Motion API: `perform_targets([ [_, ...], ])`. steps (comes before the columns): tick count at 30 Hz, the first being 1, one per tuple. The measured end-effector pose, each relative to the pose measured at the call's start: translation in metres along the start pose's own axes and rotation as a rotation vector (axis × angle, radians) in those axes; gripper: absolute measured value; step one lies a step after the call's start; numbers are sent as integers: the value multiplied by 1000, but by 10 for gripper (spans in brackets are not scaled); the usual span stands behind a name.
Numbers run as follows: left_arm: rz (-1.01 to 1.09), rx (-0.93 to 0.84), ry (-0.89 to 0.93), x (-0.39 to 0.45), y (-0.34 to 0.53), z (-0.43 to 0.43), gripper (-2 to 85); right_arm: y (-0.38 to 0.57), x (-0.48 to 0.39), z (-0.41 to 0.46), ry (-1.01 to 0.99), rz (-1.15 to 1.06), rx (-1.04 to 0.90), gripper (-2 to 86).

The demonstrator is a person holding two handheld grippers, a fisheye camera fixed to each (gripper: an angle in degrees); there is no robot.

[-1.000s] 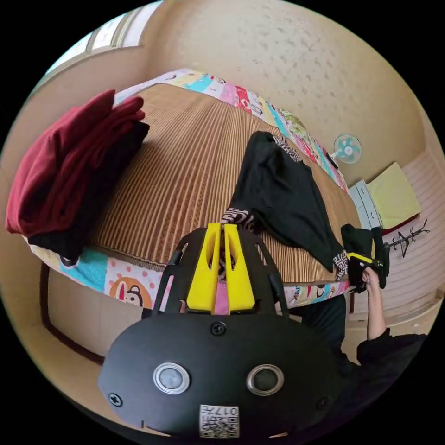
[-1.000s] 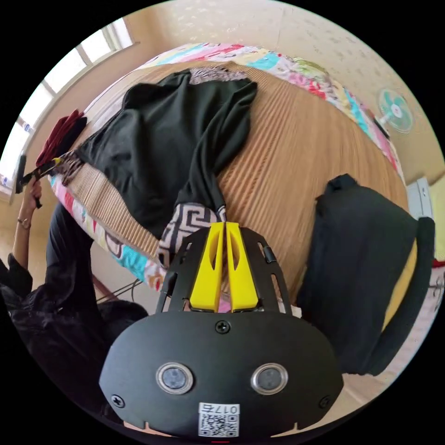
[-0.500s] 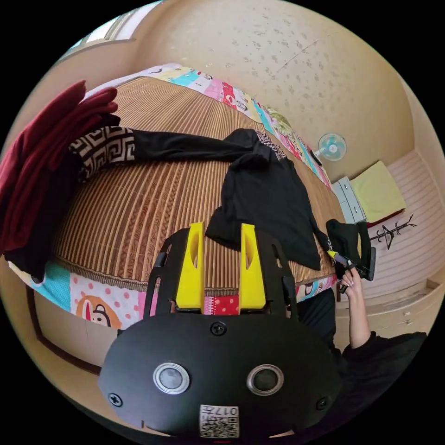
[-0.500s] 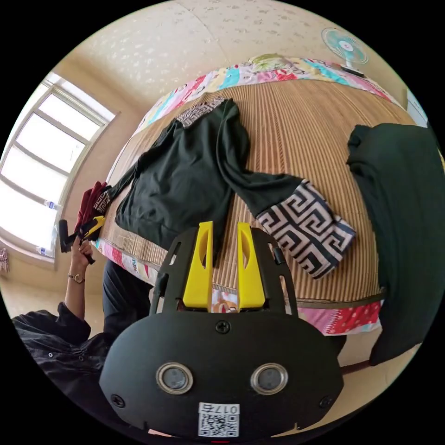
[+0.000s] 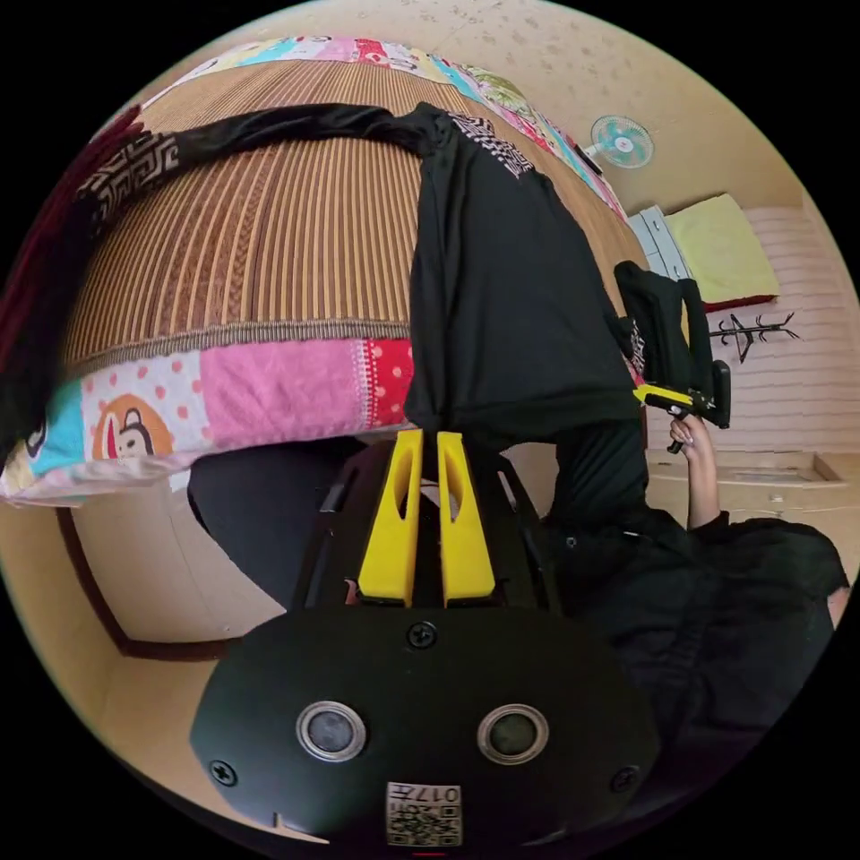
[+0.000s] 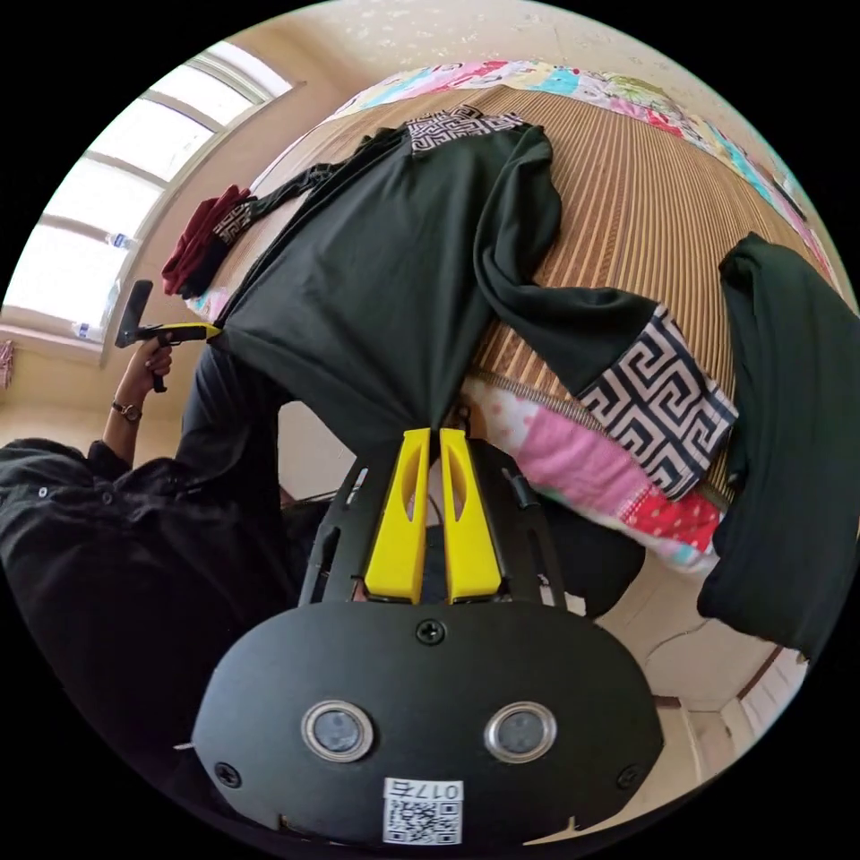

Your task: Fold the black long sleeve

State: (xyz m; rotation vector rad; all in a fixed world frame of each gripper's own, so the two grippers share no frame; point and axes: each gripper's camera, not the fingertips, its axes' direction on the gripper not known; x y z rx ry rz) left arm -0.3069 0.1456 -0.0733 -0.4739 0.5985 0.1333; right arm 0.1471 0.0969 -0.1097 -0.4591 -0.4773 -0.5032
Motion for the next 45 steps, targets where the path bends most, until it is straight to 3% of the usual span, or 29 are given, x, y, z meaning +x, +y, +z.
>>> perform_targets([
  [3, -63, -18, -17, -4, 41, 10, 26, 29, 4, 6, 18, 76, -55, 26],
  [8, -129, 174, -108, -4, 47, -33, 45, 62, 52, -38, 138, 473, 285, 43],
  [11, -67, 256, -87, 14, 34, -53, 53, 78, 82, -43, 199, 681, 361, 63],
  [16, 26, 321, -80, 50, 17, -54, 53, 92, 114, -14, 85, 839, 402, 67],
  [19, 43, 316, -41, 65, 11, -44, 52, 96, 109, -4, 104, 839, 414, 54],
  [22, 68, 339, -15, 78, 15, -39, 48, 95, 85, -20, 51, 664, 366, 27],
  [25, 80, 315, -17, 82, 17, -32, 29, 122, 55, -76, -99, 483, 626, 18],
  [28, 73, 306, -11, 80, 20, -28, 17, 164, 49, -140, -101, 429, 877, 14],
  [30, 66, 294, 3, 78, 21, -26, 14, 191, 61, -167, -148, 467, 995, 13],
  [32, 55, 289, 5, 76, 24, -22, 10, 226, 87, -172, -199, 661, 1067, 13],
  [38, 13, 272, 47, 69, 32, -7, 3, 281, 140, -93, -48, 1108, 968, 17],
  [41, 8, 254, 38, 69, 34, -5, 1, 314, 130, -74, -171, 1065, 1182, 35],
  [45, 1, 266, 26, 68, 37, -7, -1, 330, 99, -74, -59, 1023, 1285, 71],
])
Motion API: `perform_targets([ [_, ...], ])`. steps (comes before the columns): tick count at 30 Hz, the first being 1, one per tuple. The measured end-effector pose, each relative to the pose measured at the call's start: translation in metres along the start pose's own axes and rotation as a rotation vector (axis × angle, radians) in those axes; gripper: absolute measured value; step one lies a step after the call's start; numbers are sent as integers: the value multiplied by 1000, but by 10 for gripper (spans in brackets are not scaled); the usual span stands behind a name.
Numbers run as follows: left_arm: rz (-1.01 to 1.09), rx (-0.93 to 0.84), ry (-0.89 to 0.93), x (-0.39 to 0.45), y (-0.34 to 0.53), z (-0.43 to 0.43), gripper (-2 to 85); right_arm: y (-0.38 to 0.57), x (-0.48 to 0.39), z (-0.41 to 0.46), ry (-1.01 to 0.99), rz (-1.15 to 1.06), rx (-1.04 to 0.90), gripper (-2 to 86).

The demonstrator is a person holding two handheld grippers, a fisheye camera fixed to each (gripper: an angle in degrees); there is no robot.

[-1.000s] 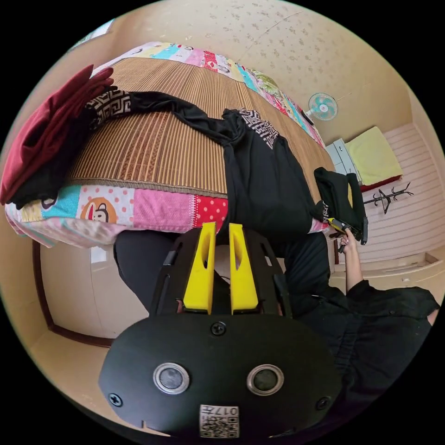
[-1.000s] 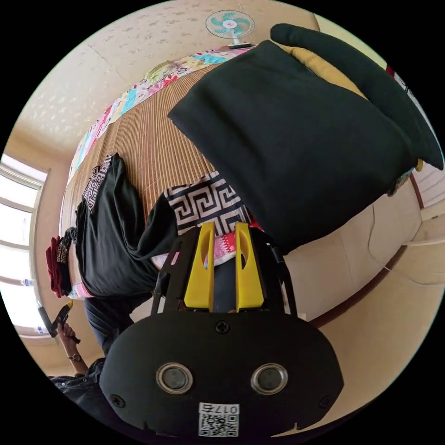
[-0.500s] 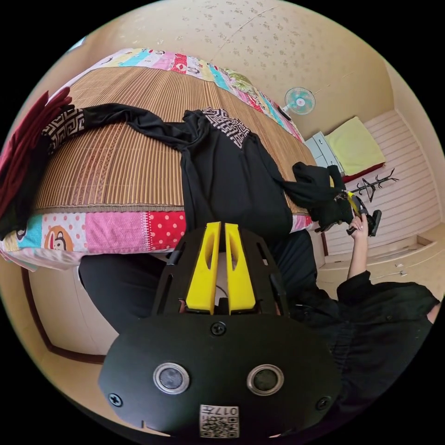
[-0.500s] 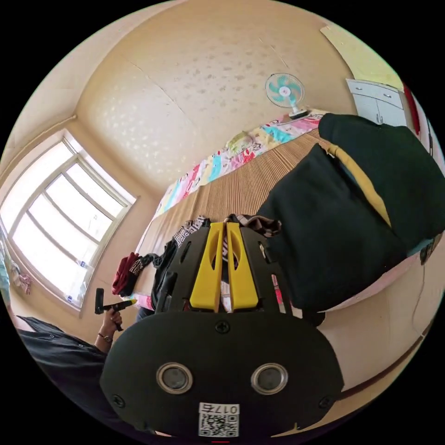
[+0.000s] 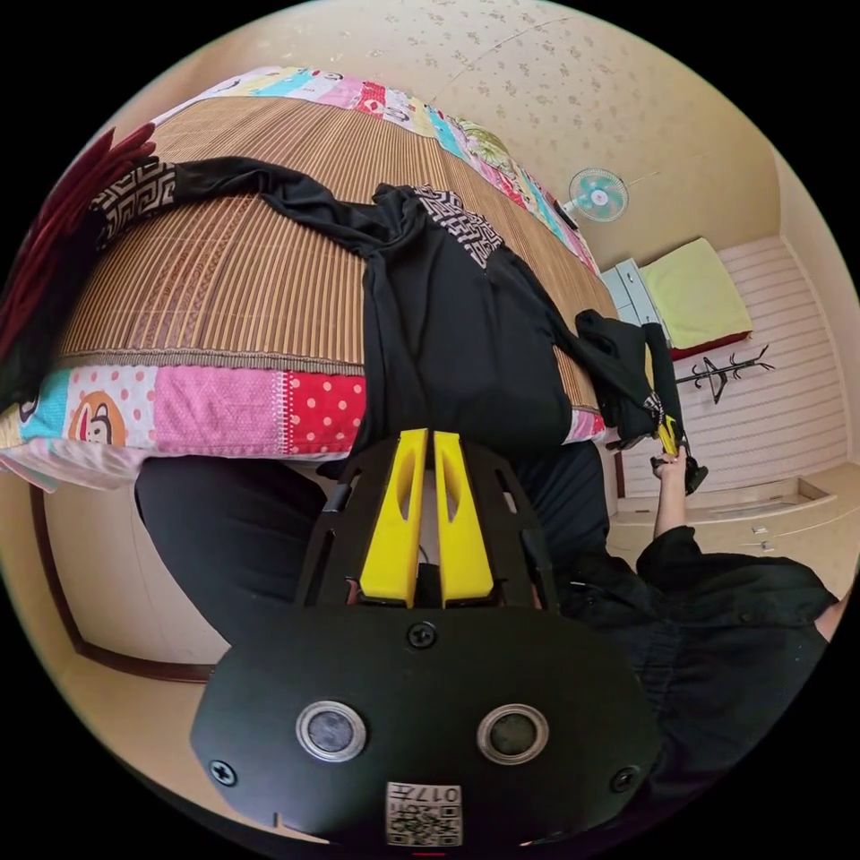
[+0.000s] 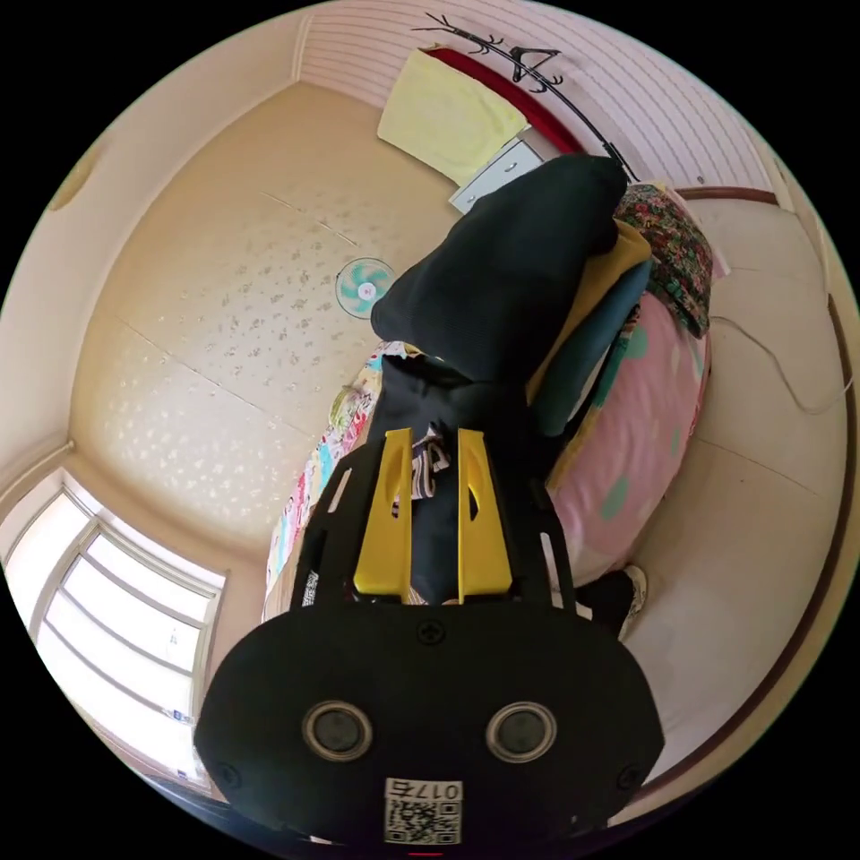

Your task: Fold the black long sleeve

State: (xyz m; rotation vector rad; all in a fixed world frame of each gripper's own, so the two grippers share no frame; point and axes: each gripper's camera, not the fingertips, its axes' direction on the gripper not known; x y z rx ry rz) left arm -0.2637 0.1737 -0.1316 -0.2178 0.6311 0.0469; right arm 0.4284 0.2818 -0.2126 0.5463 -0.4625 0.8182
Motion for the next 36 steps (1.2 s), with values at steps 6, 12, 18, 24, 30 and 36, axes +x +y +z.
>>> perform_targets([
  [6, -3, 11, 8, 1, 0, 2, -3, 17, -22, 1, 27, -173, -57, 90],
  [12, 16, 15, 6, 8, 1, 5, -6, 46, -103, 5, 212, -703, -90, 99],
  [18, 30, 21, 38, 8, 0, 11, -7, 51, -138, 87, 497, -1058, -505, 64],
  [24, 42, 33, 34, 11, -2, 8, -9, -27, -172, 38, -116, -758, -430, 15],
  [30, 21, 16, 57, 4, 1, 17, -10, -102, -73, 67, -63, -290, -381, 10],
  [36, 18, 3, 58, 1, 4, 21, -10, -110, 26, 80, -85, -81, -278, 26],
])
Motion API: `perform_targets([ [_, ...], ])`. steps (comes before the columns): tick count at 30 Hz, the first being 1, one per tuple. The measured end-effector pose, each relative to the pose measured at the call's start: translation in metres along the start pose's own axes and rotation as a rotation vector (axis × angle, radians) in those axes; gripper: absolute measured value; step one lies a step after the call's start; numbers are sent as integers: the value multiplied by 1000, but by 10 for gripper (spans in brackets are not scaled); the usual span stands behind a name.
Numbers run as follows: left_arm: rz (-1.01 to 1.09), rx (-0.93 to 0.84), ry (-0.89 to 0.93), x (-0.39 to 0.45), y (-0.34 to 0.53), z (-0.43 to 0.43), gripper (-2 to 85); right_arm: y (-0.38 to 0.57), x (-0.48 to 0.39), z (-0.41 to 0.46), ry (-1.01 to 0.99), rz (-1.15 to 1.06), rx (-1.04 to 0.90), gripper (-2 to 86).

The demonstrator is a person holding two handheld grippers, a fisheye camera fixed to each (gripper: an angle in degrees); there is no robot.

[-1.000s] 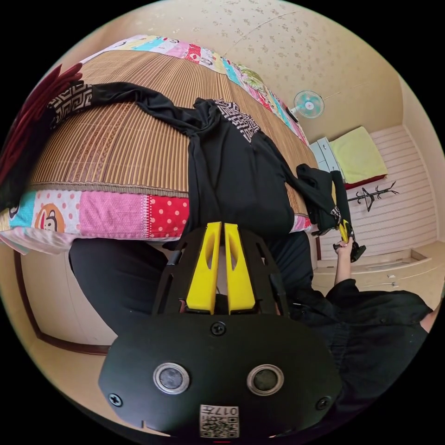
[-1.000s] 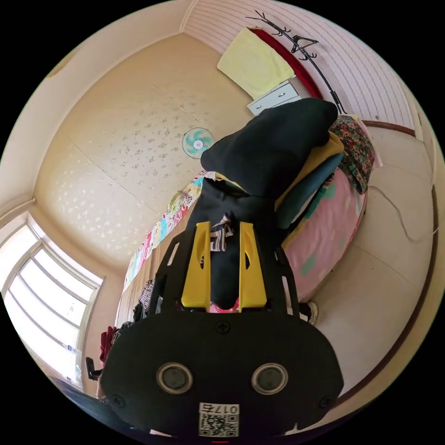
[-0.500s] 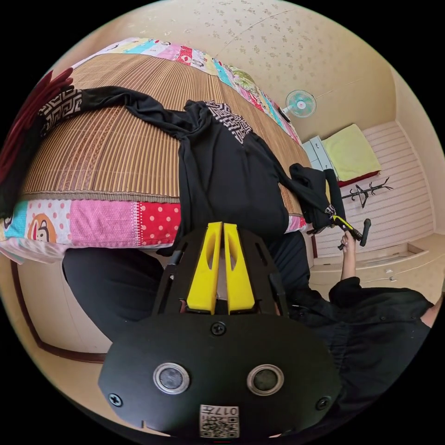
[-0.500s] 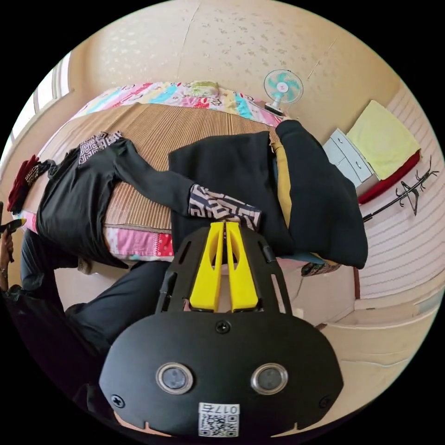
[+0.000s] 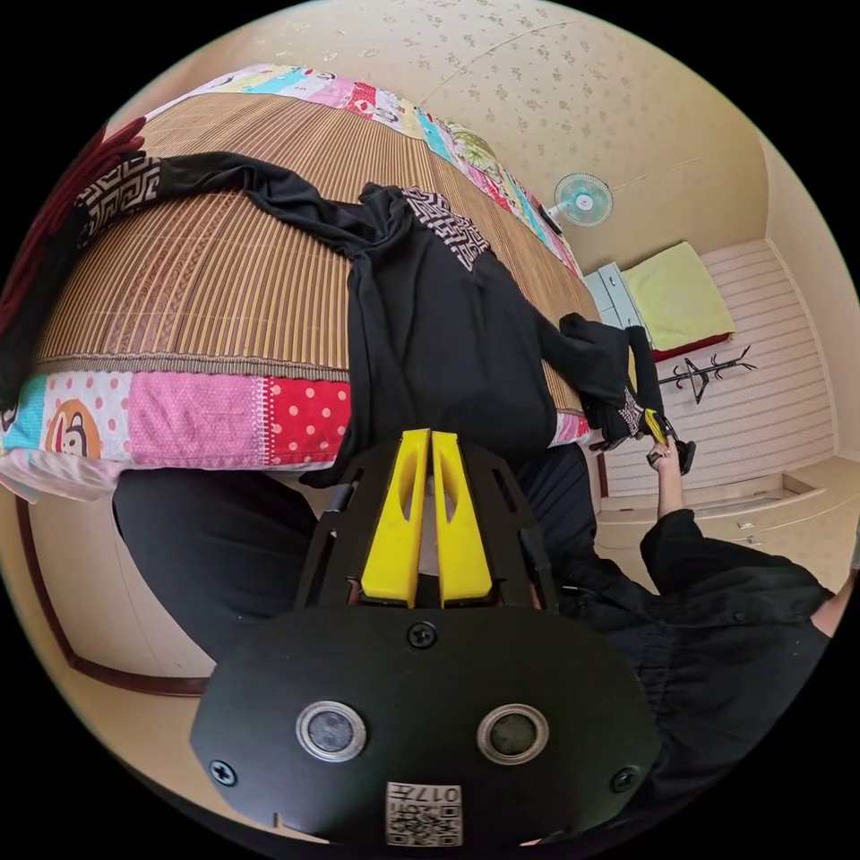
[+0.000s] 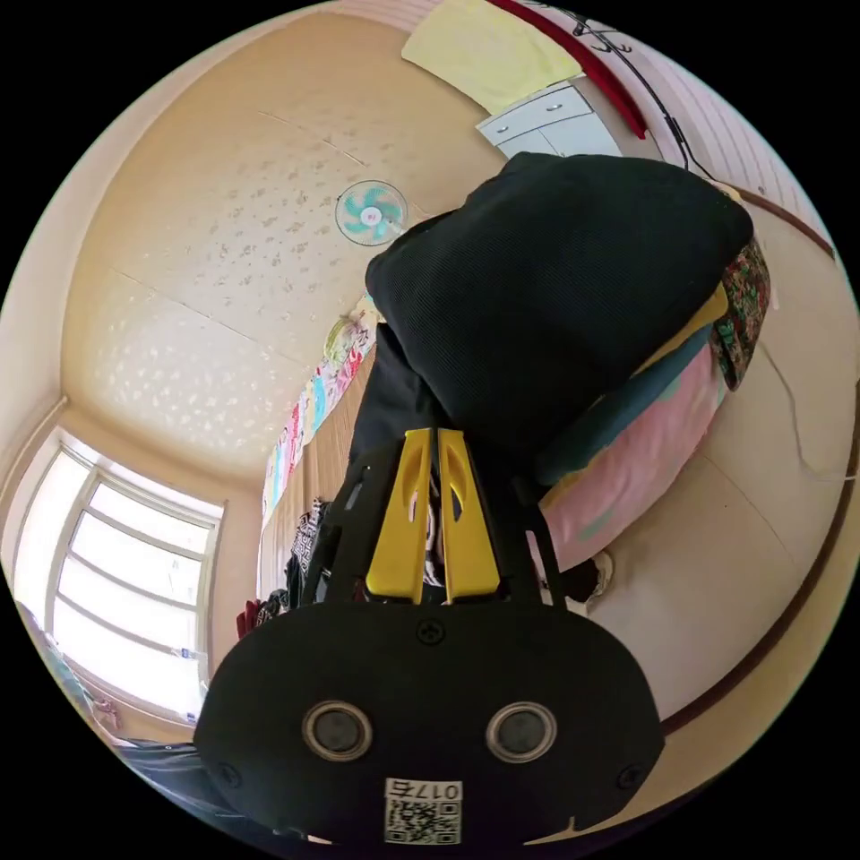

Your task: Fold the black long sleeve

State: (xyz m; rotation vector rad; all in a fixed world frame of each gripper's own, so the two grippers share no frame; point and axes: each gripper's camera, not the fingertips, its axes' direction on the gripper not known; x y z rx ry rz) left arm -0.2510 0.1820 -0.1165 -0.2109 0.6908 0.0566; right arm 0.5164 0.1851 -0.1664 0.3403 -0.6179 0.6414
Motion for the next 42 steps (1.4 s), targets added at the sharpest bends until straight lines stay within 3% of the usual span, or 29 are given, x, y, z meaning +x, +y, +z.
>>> perform_targets([
  [5, -23, 20, -9, -6, 2, -2, -9, 48, -20, -12, 134, -133, -17, 59],
  [15, 5, 44, -23, -5, -5, -1, 20, 70, 19, 8, 182, -35, -27, 77],
  [23, 65, 178, 83, -16, 8, -14, 38, 72, 47, 2, -32, 103, 46, 79],
  [30, 84, 180, 159, -35, 10, -12, 0, 59, 58, 2, -27, 180, 44, 50],
  [37, 67, 193, 400, -69, 10, -13, -9, -3, -49, 15, -37, -124, 117, 29],
  [42, 67, 174, 390, -73, 13, -10, -8, -26, -185, 72, -208, -433, 105, 28],
])
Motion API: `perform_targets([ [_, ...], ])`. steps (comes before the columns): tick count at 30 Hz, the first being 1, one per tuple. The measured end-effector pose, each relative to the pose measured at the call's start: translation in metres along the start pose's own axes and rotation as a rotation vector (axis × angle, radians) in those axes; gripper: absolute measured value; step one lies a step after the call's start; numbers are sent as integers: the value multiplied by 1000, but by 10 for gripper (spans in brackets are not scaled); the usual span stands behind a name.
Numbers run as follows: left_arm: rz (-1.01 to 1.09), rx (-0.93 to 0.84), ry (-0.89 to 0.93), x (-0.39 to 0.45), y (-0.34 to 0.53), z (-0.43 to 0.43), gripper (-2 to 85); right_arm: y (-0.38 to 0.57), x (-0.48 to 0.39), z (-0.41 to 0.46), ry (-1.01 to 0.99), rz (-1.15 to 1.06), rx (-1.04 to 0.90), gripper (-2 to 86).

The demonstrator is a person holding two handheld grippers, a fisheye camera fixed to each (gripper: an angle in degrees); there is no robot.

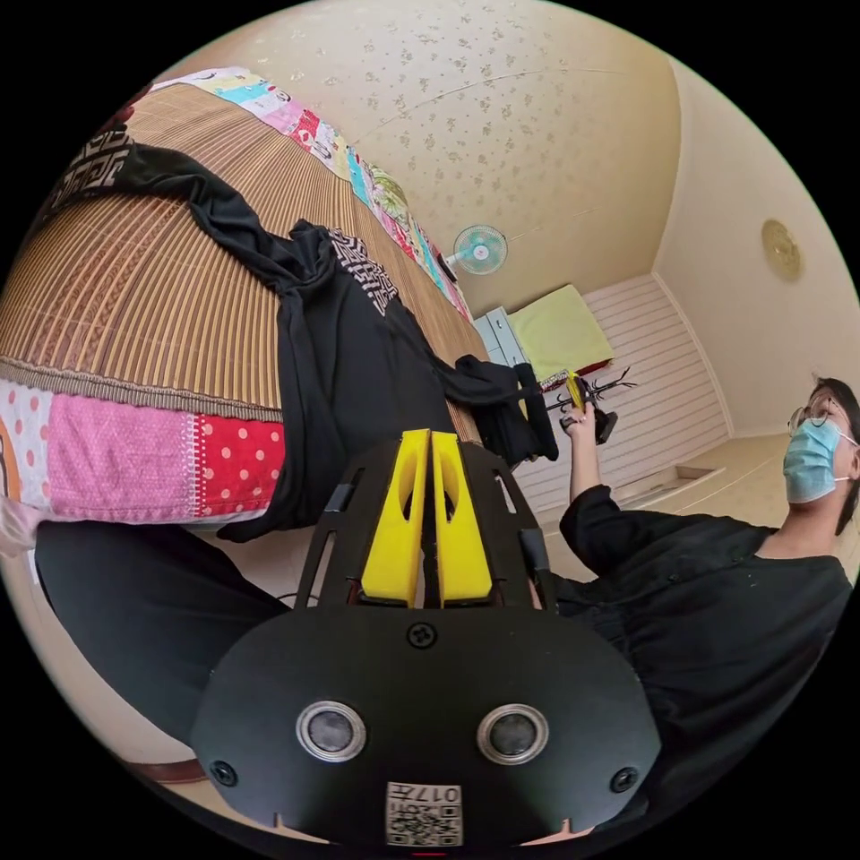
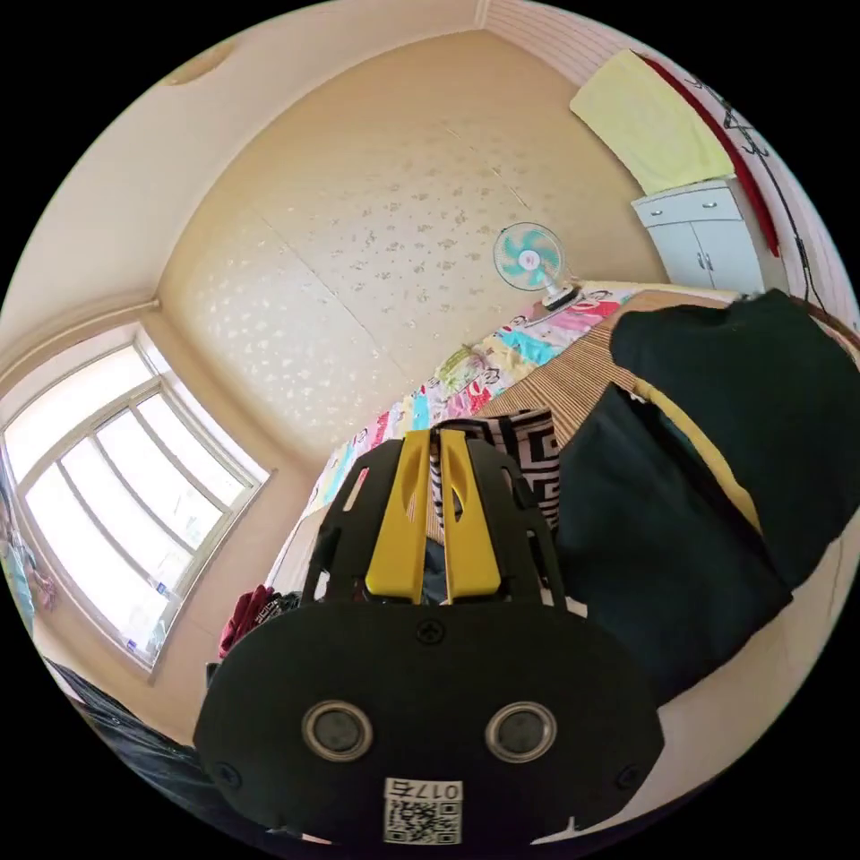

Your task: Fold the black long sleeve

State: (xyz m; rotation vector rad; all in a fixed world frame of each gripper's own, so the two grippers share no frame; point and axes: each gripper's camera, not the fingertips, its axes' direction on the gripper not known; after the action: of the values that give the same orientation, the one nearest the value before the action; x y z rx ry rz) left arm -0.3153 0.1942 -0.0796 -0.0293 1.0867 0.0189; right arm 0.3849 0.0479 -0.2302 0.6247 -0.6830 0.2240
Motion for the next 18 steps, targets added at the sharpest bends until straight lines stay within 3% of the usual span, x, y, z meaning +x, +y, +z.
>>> perform_targets([
  [6, -43, 34, -52, -6, 8, -6, 5, 11, -140, 161, -419, -244, -177, 31],
  [10, -73, 17, -106, -11, 12, -7, 35, 106, -211, 287, -599, -310, -505, 36],
  [14, -102, 4, -165, -15, 12, -7, 52, 224, -230, 357, -518, -322, -851, 55],
  [18, -118, 13, -236, -19, 8, -6, 64, 245, -215, 324, -441, -308, -837, 69],
])
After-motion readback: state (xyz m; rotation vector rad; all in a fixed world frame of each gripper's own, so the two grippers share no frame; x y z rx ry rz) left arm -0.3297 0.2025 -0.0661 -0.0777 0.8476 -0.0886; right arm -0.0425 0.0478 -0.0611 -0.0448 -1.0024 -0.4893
